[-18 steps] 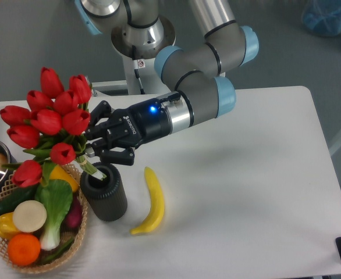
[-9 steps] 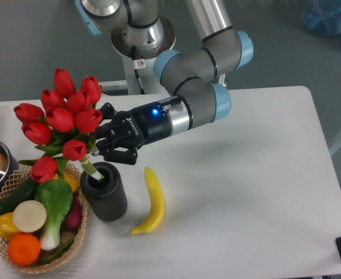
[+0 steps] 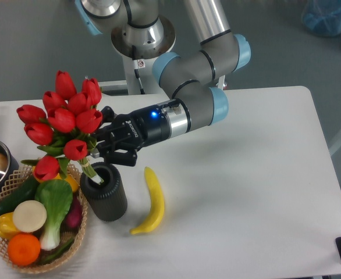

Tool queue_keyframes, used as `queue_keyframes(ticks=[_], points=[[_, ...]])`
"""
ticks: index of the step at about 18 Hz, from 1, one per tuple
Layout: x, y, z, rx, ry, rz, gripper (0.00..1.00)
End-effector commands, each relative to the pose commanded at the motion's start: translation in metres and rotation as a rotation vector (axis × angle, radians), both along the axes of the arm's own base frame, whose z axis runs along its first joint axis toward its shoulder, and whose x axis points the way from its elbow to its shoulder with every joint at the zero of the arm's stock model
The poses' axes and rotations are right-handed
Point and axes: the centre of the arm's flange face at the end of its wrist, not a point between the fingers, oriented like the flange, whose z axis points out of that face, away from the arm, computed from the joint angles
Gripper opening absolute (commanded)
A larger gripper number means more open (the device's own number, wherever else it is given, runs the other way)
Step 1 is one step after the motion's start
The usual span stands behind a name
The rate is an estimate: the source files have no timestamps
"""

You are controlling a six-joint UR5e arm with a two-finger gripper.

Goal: Insert the flowers into the vase
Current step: 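Position the tulip stems above the vase opening and lower them in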

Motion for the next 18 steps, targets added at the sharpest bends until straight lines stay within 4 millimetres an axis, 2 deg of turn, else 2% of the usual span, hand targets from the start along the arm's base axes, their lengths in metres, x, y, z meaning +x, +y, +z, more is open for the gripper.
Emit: queue_keyframes(ticks=[12,18], points=[[0.01,-0.007,-0.025,-0.023,-0.033,0.003,0.27],[0.009,-0.005,-0.039,-0.039,-0.052,0.004,0.27]])
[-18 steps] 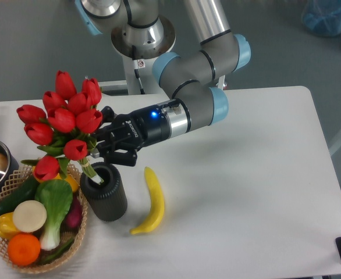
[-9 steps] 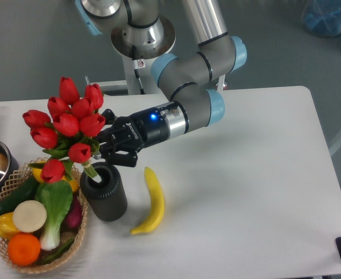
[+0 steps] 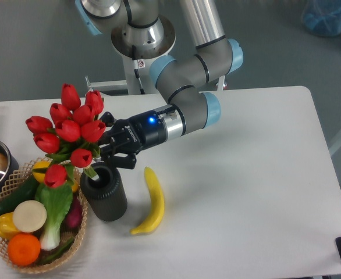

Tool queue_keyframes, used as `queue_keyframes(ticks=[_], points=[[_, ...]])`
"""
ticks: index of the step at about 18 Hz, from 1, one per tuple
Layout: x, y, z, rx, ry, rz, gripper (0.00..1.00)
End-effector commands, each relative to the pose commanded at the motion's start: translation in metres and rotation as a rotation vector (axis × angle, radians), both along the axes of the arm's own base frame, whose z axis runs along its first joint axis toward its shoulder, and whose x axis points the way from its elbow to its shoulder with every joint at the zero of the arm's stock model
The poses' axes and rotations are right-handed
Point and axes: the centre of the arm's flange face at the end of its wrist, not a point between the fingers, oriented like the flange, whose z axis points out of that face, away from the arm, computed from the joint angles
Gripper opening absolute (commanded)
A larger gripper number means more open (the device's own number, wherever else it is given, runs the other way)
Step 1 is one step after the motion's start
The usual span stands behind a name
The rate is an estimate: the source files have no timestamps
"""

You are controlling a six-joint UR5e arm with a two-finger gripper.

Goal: Insert the flowers into the vase
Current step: 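Position the tulip stems above the vase opening and lower them in, then push the tulip stems further down into the grey vase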

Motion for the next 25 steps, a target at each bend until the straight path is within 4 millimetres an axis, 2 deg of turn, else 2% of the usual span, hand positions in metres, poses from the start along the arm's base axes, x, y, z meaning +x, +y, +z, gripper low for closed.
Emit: queue_keyframes(ticks=[4,10,18,25], points=[[-0.005,0.0,-0.01,-0.011,-0.015,0.006,0.27],[-0.025,-0.009,-0.028,-0.023,-0.031,0.043,0.27],[-0.018,-0.008,-0.06,-0.032,-0.036,0.048,0.27],[-0.011,-0.007,-0.062,-0.034,-0.036,0.038,0.27]])
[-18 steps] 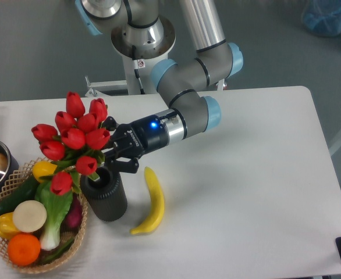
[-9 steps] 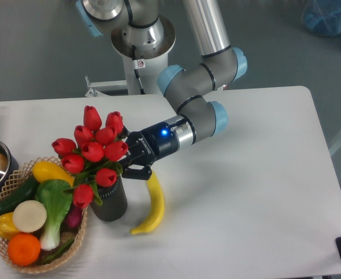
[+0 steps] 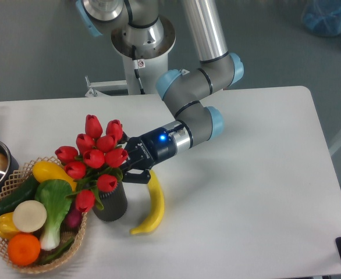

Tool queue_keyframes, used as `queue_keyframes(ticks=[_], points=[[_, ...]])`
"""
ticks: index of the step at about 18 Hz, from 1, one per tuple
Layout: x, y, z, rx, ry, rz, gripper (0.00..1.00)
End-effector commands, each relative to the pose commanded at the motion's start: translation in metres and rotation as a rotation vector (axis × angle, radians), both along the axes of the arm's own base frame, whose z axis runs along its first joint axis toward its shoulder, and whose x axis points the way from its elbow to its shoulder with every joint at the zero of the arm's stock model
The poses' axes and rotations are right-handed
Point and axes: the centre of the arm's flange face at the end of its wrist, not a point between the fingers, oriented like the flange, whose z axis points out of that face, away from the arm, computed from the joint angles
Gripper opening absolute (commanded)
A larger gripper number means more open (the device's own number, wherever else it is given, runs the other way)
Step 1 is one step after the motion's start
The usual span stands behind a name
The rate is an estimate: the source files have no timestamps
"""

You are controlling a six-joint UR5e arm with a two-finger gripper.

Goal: Insert the flowers into the vase
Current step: 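Push the tulip stems further down into the grey vase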

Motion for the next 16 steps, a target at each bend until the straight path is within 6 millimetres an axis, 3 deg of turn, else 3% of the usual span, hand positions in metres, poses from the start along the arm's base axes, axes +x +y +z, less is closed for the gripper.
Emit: queue_keyframes(ticks=[8,16], points=[[0.008,0.004,-0.008,-0.013,-0.008,-0.016,0.28],[0.009,0.003,-0.01,-0.017,-0.013,-0.015,0.38]])
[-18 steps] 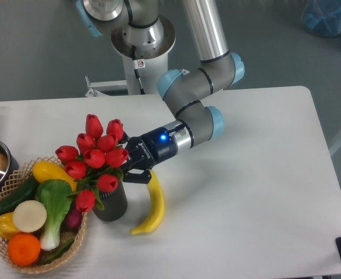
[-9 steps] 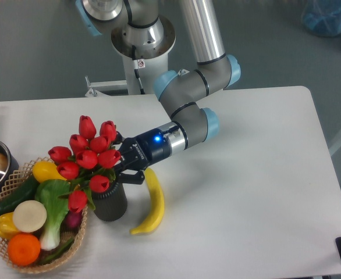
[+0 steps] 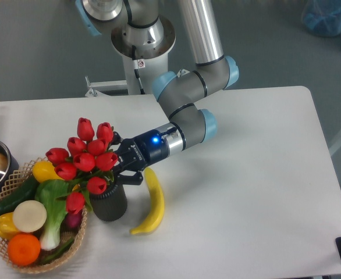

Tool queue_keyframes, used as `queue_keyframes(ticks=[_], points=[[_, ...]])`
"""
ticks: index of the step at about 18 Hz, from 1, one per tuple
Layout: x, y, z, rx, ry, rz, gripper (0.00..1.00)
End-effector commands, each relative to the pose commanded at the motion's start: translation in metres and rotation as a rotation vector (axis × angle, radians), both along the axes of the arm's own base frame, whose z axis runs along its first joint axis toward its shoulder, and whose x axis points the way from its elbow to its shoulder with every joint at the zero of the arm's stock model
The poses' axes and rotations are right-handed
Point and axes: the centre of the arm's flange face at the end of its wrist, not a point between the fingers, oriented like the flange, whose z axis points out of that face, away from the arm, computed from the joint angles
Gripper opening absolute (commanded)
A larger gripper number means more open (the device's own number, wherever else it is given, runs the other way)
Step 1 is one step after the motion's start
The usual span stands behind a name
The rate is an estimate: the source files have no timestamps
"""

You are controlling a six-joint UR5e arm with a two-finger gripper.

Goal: Insert the flowers into the vase
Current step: 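Push the tulip stems further down into the grey vase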

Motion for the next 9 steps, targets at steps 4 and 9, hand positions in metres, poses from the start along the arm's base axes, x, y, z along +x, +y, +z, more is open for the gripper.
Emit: queue_keyframes(ticks=[4,9], points=[[-0.0005,0.0003,-0.0003,0.0,0.0,0.0,0.42],[0.0006,0.0006,-0.0015,-0.001,-0.001,-0.002,0.46]])
